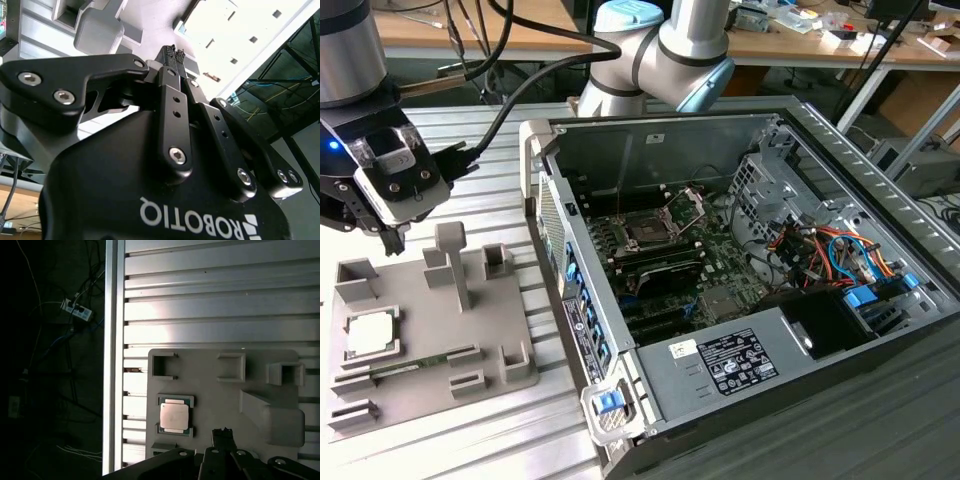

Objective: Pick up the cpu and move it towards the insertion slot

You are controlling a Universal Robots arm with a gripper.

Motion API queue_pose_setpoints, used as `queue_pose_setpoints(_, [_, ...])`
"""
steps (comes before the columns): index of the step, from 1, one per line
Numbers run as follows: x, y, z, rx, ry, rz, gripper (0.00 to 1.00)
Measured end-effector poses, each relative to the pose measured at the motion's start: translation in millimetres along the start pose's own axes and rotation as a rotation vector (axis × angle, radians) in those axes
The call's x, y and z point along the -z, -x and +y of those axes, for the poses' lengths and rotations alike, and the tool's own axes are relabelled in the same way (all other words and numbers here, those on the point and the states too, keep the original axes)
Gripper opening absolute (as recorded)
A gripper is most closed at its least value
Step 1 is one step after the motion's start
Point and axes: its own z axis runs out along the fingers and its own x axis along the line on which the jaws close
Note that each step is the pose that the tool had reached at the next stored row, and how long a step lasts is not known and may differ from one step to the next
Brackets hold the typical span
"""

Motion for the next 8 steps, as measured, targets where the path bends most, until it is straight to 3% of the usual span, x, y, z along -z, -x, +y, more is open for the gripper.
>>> queue_pose_setpoints(8, [-4.2, 0.0, -0.2, 0.0, 0.0, 0.0, 0.11])
